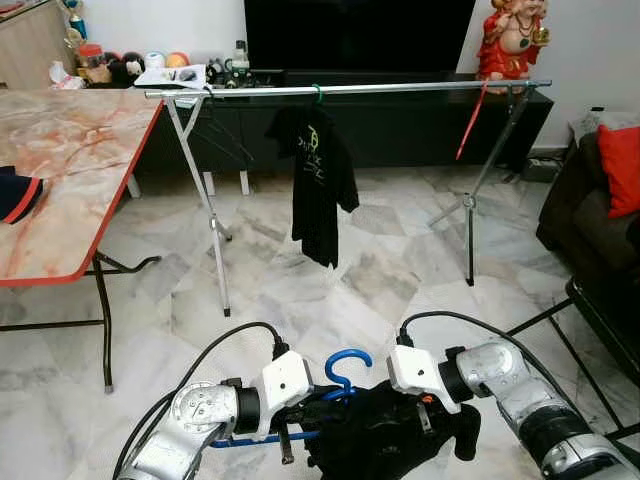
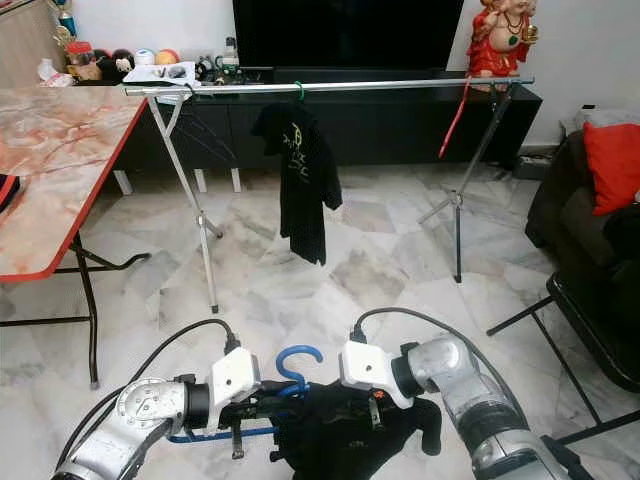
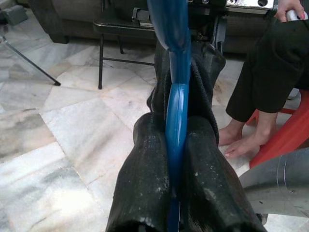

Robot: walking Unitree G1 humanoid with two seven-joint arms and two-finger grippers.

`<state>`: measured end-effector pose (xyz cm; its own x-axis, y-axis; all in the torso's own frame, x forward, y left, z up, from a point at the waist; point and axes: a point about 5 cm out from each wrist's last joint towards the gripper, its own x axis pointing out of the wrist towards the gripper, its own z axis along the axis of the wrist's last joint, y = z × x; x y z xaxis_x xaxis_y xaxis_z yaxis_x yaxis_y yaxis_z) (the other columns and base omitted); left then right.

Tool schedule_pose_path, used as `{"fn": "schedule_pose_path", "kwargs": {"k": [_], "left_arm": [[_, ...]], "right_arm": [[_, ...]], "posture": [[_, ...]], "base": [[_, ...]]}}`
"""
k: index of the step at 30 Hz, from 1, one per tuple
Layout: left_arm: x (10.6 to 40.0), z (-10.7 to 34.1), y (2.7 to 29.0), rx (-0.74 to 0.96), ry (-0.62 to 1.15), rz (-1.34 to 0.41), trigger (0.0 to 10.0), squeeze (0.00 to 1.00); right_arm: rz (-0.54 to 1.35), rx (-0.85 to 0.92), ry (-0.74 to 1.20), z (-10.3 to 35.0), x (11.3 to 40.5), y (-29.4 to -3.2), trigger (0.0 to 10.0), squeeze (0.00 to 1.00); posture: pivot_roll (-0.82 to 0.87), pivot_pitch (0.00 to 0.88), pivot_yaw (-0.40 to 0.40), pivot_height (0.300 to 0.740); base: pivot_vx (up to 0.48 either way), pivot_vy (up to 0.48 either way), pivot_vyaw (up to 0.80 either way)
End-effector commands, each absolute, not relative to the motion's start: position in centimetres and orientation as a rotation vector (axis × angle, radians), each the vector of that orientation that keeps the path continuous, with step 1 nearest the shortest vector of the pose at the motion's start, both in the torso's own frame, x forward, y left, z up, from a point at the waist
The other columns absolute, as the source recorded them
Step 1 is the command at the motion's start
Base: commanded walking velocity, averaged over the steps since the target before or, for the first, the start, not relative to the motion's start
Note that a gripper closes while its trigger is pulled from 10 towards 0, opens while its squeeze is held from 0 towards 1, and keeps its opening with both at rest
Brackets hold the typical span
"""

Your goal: Hang hanger

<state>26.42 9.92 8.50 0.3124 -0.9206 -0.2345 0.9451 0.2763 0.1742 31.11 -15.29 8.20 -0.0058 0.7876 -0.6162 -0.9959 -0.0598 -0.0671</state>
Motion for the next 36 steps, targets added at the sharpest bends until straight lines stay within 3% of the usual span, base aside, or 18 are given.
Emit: {"fn": "schedule_pose_path", "kwargs": {"k": [1,16,17,18,27,36], "left_arm": [[26.8,9.6,9.5,0.330,0.037,-1.264,10.0,0.00],[27.0,9.4,9.8,0.368,0.074,-1.269,10.0,0.00],[27.0,9.3,9.8,0.371,0.083,-1.274,10.0,0.07],[26.9,9.2,10.0,0.377,0.097,-1.283,10.0,1.00],[26.5,8.7,10.9,0.434,0.161,-1.324,10.0,1.00],[26.3,7.6,12.5,0.570,0.257,-1.328,10.0,1.00]], "right_arm": [[1.553,-0.587,0.439,8.5,31.3,-15.0,0.0,0.00],[1.561,-0.592,0.466,8.1,31.0,-15.2,0.0,0.00],[1.561,-0.596,0.470,8.0,31.0,-15.2,0.0,0.00],[1.556,-0.615,0.482,7.9,30.9,-15.4,0.0,0.00],[1.488,-0.822,0.621,6.1,30.4,-17.4,0.0,0.00],[1.414,-0.899,0.682,5.2,30.0,-18.9,0.0,0.00]], "posture": [[0.14,0.073,-0.061,0.740],[0.14,0.074,-0.059,0.740],[0.14,0.074,-0.059,0.740],[0.14,0.074,-0.059,0.740],[0.14,0.067,-0.062,0.740],[0.14,0.060,-0.063,0.740]], "base": [[0.000,0.000,0.00],[0.000,0.000,0.00],[0.000,0.000,0.00],[0.000,0.000,0.00],[0.000,0.000,0.00],[0.000,0.000,0.00]]}}
